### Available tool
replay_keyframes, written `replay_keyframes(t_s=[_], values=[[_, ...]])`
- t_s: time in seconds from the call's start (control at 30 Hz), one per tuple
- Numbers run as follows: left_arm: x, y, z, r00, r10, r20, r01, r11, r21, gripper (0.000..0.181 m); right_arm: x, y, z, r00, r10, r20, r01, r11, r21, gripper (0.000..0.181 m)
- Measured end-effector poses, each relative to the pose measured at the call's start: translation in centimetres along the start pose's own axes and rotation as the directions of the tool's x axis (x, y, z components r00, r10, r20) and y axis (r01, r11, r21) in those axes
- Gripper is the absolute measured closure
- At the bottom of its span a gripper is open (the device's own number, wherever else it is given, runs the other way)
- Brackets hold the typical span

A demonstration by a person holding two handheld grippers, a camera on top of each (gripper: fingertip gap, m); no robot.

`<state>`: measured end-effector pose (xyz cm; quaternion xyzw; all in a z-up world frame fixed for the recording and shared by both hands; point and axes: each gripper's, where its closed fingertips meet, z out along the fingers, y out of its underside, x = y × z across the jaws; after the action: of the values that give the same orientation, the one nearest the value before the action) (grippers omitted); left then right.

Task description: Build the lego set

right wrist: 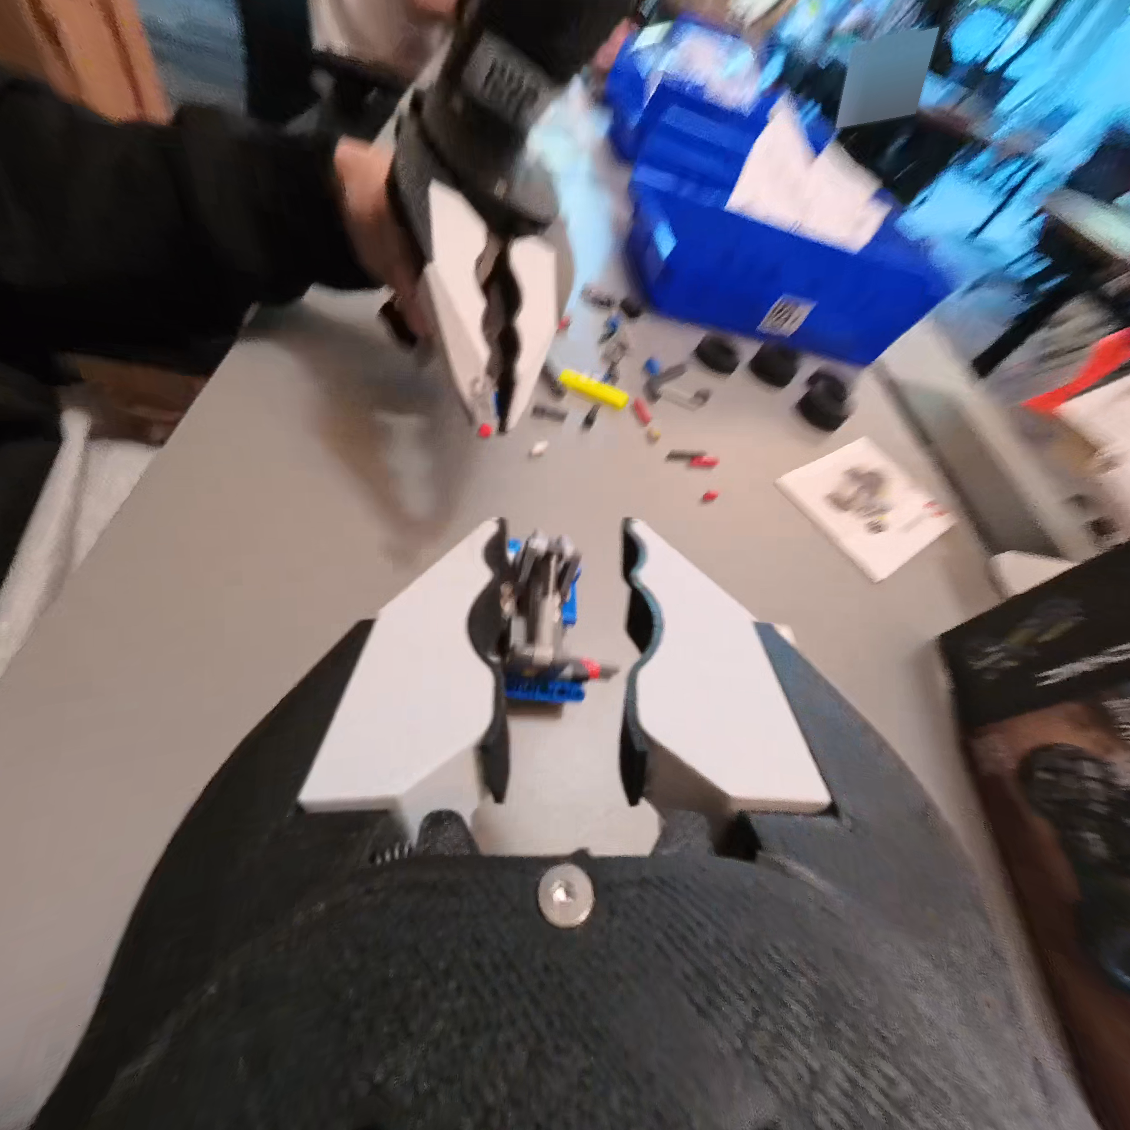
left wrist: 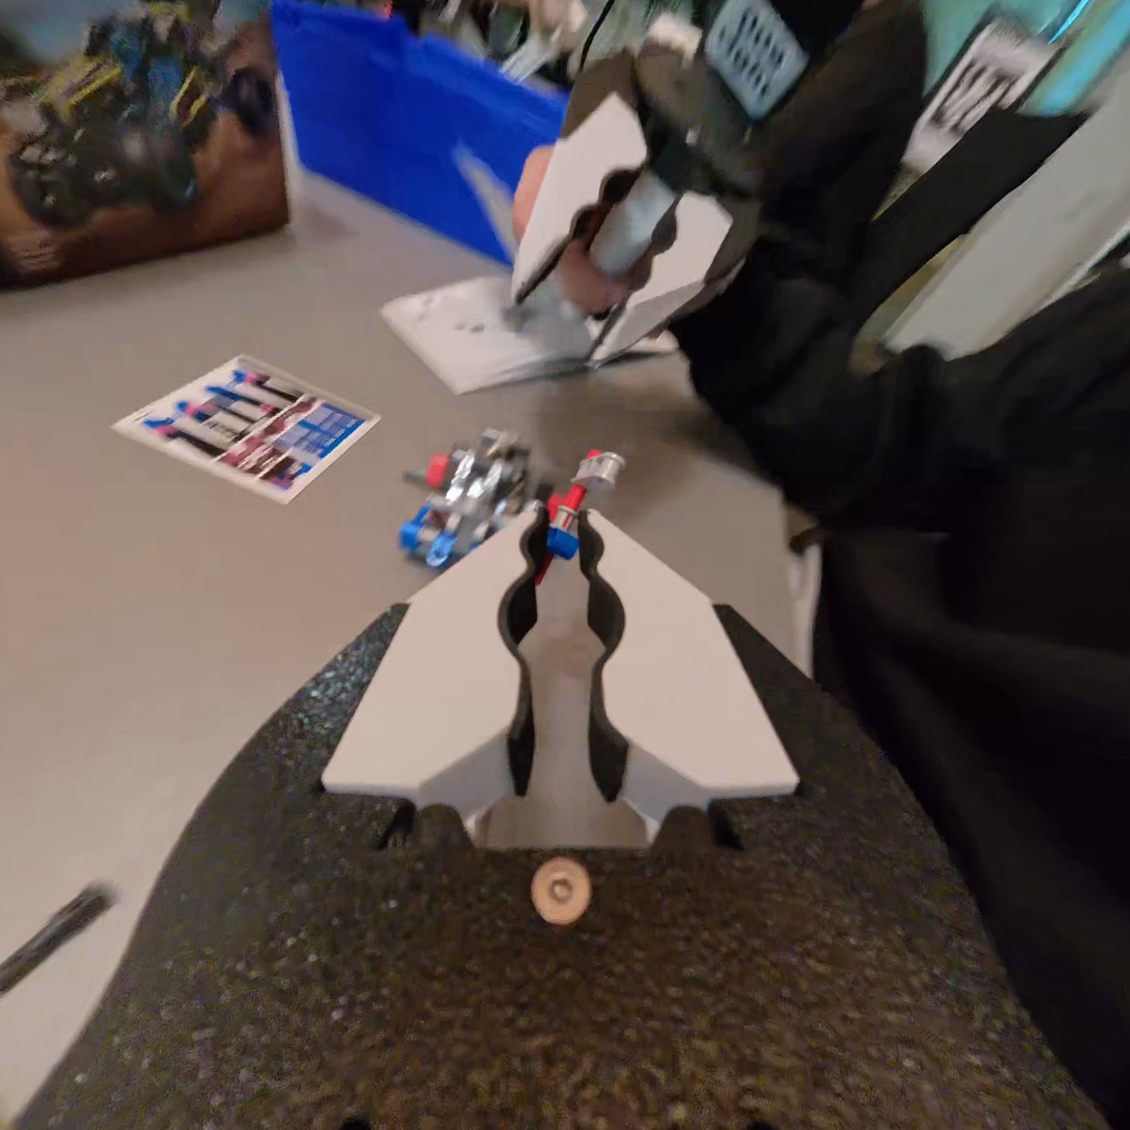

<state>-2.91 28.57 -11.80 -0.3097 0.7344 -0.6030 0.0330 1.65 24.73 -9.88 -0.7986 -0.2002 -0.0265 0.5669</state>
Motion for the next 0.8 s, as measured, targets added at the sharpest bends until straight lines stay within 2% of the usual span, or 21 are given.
replay_keyframes(t_s=[0.03,0.1,0.17,0.23,0.27,0.4,0.5,0.63,0.67,0.8], values=[[1.0,-0.7,0.3,0.999,-0.02,-0.045,0.022,0.999,0.044,0.174,-0.2,-1.3,-0.2,0.999,-0.021,-0.032,0.022,0.999,0.046,0.158],[2.8,-1.6,1.2,0.988,-0.055,-0.141,0.072,0.991,0.115,0.174,-2.1,-3.0,-0.1,0.999,-0.035,0.013,0.034,0.994,0.101,0.167],[4.0,-2.2,2.2,0.975,-0.091,-0.202,0.124,0.98,0.155,0.174,-3.5,-3.7,0.0,0.999,-0.012,0.047,0.006,0.993,0.121,0.162],[4.7,-2.2,3.1,0.967,-0.108,-0.231,0.147,0.976,0.158,0.177,-4.7,-4.2,-0.4,0.997,0.013,0.073,-0.024,0.988,0.152,0.164],[5.0,-2.2,3.5,0.964,-0.112,-0.239,0.154,0.975,0.161,0.177,-5.3,-4.2,-0.6,0.995,0.029,0.098,-0.045,0.987,0.156,0.163],[5.8,-1.6,5.0,0.969,-0.085,-0.232,0.116,0.985,0.127,0.177,-6.3,-3.4,-1.3,0.993,0.091,0.069,-0.1,0.985,0.139,0.163],[7.0,-1.4,5.6,0.958,-0.061,-0.281,0.099,0.988,0.122,0.177,-6.8,-2.9,-2.2,0.99,0.138,0.032,-0.141,0.978,0.151,0.173],[9.0,-0.3,6.9,0.933,-0.012,-0.359,0.047,0.995,0.089,0.177,-8.5,-2.3,-3.0,0.976,0.212,0.043,-0.216,0.953,0.211,0.164],[9.2,0.0,7.3,0.932,-0.003,-0.363,0.032,0.997,0.074,0.177,-9.3,-2.1,-3.2,0.975,0.214,0.058,-0.222,0.951,0.214,0.173],[9.9,0.9,8.0,0.934,0.053,-0.352,-0.046,0.999,0.028,0.177,-10.6,-1.3,-3.9,0.969,0.244,-0.031,-0.23,0.943,0.241,0.174]])
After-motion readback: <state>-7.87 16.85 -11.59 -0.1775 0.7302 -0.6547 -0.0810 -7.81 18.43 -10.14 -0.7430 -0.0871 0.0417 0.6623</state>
